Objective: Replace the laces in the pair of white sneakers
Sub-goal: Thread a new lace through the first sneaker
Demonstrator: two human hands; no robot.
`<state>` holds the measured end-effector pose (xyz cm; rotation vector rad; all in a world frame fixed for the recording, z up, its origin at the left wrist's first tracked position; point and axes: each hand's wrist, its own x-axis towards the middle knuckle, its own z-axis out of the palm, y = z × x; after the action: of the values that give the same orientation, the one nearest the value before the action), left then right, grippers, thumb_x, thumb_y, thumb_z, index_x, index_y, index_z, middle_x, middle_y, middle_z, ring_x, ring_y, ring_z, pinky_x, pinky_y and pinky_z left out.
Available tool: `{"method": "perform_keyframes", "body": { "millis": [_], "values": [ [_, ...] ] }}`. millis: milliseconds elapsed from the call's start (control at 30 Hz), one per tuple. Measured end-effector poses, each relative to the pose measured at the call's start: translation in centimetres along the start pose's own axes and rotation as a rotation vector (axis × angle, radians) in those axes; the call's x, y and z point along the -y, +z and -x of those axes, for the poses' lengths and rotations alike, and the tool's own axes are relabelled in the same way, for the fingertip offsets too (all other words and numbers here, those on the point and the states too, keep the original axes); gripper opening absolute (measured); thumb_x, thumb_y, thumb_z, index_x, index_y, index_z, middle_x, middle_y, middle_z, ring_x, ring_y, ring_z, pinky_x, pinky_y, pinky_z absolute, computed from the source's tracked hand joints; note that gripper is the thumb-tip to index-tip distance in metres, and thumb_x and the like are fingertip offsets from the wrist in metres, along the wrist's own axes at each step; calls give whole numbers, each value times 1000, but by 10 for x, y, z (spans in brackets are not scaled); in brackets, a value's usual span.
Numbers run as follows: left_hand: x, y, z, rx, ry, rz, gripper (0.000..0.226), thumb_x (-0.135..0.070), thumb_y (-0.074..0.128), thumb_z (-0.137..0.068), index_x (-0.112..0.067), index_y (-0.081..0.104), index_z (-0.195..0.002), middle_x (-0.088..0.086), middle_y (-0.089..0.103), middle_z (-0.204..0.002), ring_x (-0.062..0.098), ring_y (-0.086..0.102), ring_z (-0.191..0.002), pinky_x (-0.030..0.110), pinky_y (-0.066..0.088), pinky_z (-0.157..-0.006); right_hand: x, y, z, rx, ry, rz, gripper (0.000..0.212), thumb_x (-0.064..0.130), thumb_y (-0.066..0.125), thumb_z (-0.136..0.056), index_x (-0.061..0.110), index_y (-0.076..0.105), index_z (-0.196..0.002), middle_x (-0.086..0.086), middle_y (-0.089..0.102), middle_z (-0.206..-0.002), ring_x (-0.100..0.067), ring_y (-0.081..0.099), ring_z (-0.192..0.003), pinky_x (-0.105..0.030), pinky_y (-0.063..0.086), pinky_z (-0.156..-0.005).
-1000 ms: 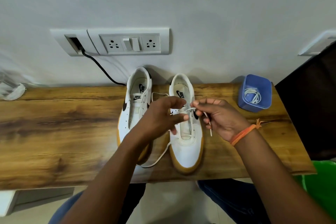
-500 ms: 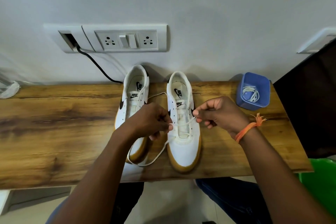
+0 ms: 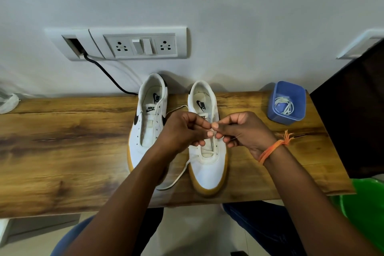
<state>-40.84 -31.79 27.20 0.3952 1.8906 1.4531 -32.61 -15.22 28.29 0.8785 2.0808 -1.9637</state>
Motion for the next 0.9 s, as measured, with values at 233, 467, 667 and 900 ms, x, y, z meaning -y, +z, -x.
{"method": "perform_keyframes", "body": {
  "millis": [233,467,667,900],
  "values": [
    [37,24,-5,-220,336,-900,8,-17,76,-79,-24,78,-81,-3,68,-91,20,58,-87,40,50,-73,-14,-9,-8,-176,-77,328,14,25,78,-81,11,73,-80,-3,72,-70,-10,63,-58,-16,44,-48],
    [47,40,0,-397,365,-1237,12,-20,63,-79,-17,67,-68,2,53,-100,26,37,-94,37,15,-73,-32,-11,-18,-131,-49,719,13,30,79,-79,17,73,-80,5,69,-81,-14,64,-77,-27,49,-69],
    [50,40,-5,-426,353,-1255,12,-20,63,-78,-19,68,-67,1,53,-96,24,36,-92,36,15,-72,-35,-12,-17,-87,-67,804,9,22,77,-81,17,74,-88,3,69,-88,-13,63,-82,-25,49,-74],
    [53,41,-9,-295,189,-1024,16,-24,63,-88,-31,77,-91,-5,43,-106,19,33,-101,47,39,-88,-38,-11,-19,-61,-55,815,12,22,77,-82,18,74,-93,4,68,-90,-14,64,-86,-25,50,-75]
  ]
}}
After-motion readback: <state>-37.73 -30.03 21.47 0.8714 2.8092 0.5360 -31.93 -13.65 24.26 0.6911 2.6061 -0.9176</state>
